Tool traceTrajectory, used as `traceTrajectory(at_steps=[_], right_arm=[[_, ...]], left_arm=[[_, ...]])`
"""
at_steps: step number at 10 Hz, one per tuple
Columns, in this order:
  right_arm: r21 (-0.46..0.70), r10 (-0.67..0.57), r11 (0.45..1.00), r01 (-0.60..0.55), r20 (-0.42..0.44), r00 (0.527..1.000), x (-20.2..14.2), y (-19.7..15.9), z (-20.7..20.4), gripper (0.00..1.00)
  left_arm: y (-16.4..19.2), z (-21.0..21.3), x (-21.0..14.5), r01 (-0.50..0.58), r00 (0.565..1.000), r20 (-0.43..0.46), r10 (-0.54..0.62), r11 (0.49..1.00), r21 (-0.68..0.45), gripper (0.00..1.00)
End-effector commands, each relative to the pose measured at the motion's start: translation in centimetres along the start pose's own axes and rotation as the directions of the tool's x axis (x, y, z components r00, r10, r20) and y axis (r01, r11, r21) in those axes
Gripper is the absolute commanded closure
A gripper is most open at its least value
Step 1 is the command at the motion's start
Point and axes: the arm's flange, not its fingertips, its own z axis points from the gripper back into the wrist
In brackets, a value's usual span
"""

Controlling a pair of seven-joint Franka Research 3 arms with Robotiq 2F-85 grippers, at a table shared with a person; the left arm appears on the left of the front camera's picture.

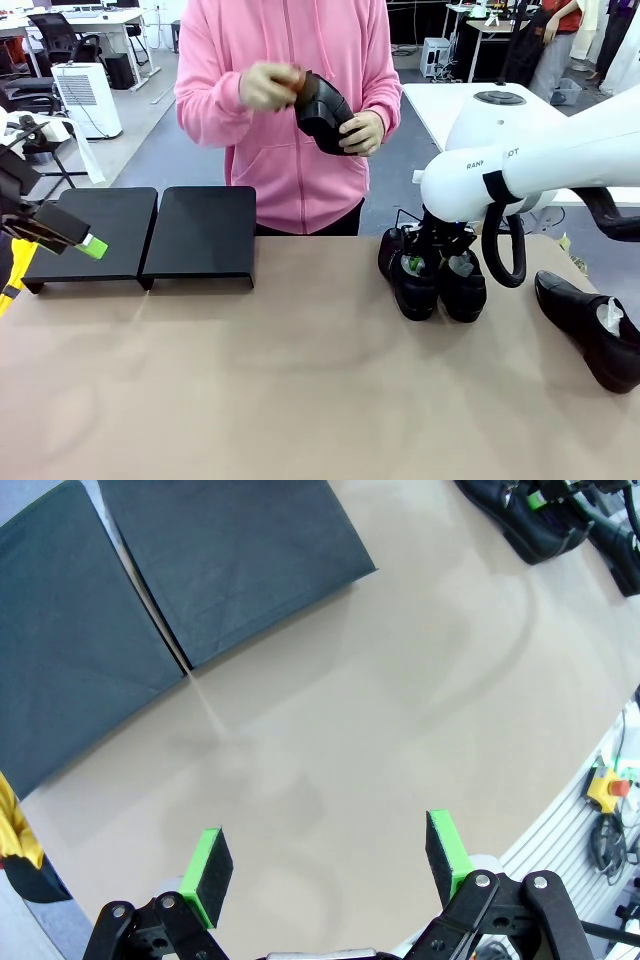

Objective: Organize the shoes by placing them on the stand.
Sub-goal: Pick up one Shoe and place it in the middle of the table.

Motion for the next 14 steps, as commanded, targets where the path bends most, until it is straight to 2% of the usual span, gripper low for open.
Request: traceTrajectory(at_steps=[1,3,4,6,7,12,14], right_arm=[[-0.018,-0.029,0.999,0.029,-0.028,0.999,0.9,0.7,-0.5,0.47],[-0.013,-0.021,1.000,0.020,-0.056,0.998,1.0,0.5,-1.1,0.47],[-0.015,-0.015,1.000,0.014,-0.055,0.998,1.0,0.5,-1.1,0.55],[-0.015,-0.009,1.000,0.008,-0.051,0.999,1.0,0.5,-1.1,0.93],[-0.017,-0.012,1.000,0.011,-0.055,0.998,1.0,0.4,-1.0,1.00],[-0.027,-0.004,1.000,0.002,-0.081,0.997,0.7,0.3,-0.5,1.00],[0.013,0.050,0.999,-0.050,0.020,0.999,-1.7,1.9,3.1,1.00]], left_arm=[[0.1,0.0,-0.1,0.007,1.000,0.008,-0.007,1.000,-0.018,0.00],[0.1,0.0,-0.1,0.007,1.000,0.008,-0.007,1.000,-0.018,0.00],[0.1,0.0,-0.1,0.007,1.000,0.008,-0.007,1.000,-0.018,0.00],[0.1,0.0,-0.1,0.007,1.000,0.008,-0.007,1.000,-0.018,0.00],[0.1,0.0,-0.1,0.007,1.000,0.008,-0.007,1.000,-0.018,0.00],[0.1,0.0,-0.1,0.007,1.000,0.008,-0.007,1.000,-0.018,0.00],[0.1,0.0,-0.1,0.007,1.000,0.008,-0.007,1.000,-0.018,0.00]])
